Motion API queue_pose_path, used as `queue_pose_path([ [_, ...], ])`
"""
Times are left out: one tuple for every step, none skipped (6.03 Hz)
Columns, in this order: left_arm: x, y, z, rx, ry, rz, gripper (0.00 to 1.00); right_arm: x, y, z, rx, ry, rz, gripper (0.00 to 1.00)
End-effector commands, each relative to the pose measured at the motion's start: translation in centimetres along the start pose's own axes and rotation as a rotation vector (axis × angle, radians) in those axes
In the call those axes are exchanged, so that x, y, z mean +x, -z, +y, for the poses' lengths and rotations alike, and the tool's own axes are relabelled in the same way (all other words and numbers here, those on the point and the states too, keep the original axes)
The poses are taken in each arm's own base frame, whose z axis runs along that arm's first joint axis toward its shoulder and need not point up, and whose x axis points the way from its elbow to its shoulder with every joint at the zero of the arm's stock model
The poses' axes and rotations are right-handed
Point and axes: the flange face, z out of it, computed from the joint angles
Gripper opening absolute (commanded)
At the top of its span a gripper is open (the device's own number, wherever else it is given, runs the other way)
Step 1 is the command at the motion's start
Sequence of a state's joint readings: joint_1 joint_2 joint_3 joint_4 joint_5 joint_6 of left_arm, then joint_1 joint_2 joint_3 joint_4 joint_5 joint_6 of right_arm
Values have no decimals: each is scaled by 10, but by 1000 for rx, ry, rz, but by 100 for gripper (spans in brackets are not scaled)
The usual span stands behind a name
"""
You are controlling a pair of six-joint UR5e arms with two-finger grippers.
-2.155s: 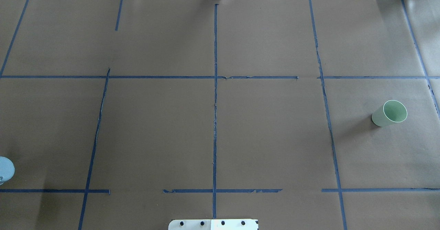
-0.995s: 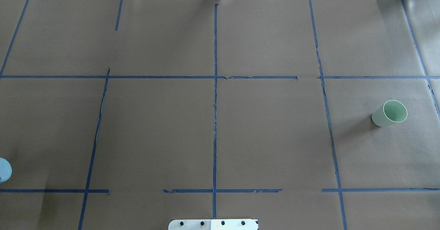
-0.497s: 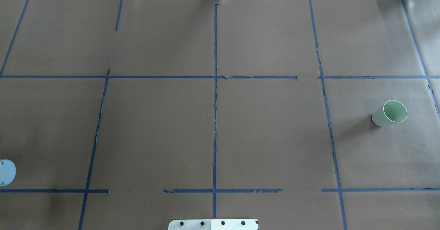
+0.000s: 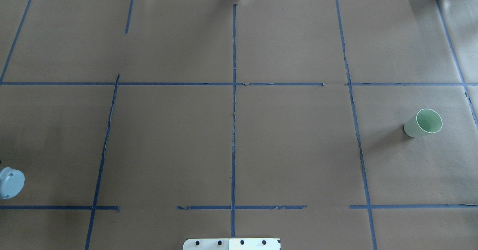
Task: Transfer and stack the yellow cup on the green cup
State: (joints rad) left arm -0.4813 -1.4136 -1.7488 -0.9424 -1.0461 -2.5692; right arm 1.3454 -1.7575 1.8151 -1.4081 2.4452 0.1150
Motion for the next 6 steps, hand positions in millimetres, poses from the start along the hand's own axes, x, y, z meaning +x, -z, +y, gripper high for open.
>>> queue_pose_path([
  [81,46,-42,-40,4,150,7,6,-6,0,-11,-9,1,100],
  [104,54,-57,-71,-14,243,7,5,-5,0,-11,-9,-7,100],
  [126,70,-68,-81,19,409,7,4,-5,-1,-10,-7,-8,100],
  [136,88,-76,-115,-17,513,7,1,-8,-1,-16,0,-10,100],
  [150,110,-82,-159,-7,621,7,-5,-9,-2,-19,15,-12,100],
  [170,134,-79,-157,-86,725,9,-11,-7,-3,-15,27,-14,100],
])
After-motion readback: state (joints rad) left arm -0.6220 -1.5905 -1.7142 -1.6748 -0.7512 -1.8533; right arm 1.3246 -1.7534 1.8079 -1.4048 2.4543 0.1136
